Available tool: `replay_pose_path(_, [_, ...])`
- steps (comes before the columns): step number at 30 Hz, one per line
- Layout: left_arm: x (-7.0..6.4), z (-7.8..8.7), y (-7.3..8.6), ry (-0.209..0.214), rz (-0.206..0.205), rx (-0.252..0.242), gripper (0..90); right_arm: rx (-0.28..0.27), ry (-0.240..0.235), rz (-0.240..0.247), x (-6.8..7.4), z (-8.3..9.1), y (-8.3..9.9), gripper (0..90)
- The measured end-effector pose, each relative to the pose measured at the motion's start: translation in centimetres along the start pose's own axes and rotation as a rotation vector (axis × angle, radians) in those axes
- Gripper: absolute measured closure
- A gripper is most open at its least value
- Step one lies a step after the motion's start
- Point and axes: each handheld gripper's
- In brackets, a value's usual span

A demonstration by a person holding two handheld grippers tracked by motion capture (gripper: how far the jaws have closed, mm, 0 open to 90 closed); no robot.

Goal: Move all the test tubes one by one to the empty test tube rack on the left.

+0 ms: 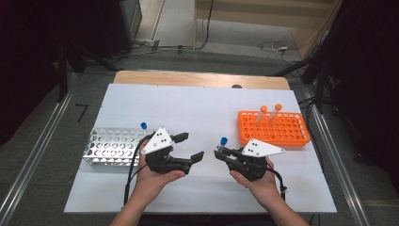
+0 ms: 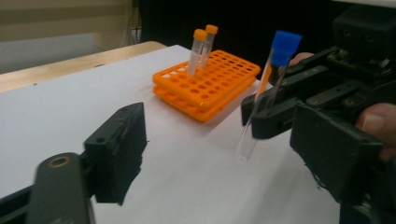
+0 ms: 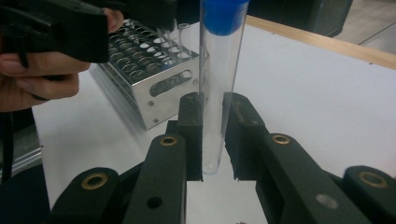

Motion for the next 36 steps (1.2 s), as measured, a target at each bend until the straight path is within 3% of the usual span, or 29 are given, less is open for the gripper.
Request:
replay_pose_path(8, [-0.8, -0.8, -0.3, 0.084, -0.038, -0.004, 49.5, 0.020, -0.037, 0.019, 1.2, -0.7, 0.0, 74.9])
replay_pose_path(17, [-1.6, -1.9, -0.3, 0.122, -0.077, 0.016, 66.8, 0.036, -0.067, 0.044, 2.2, -1.2, -0.1, 74.9])
replay_pose_path(25, [-1.8, -2.1, -0.3, 0.119, -0.087, 0.024, 75.4, 0.043, -0.082, 0.047, 2.5, -1.4, -0.1, 74.9])
replay_pose_path(36, [-1.7, -1.9, -0.4, 0.114, -0.090, 0.026, 77.1, 0.050, -0.109, 0.035, 2.4, -1.5, -0.2, 73.5])
Point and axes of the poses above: each handheld gripper's, and its own axes: z roughly backward along the jaws, y roughly out of its underside, x roughly to its left, and after that the axes turned 4 degrees about y, right-handed
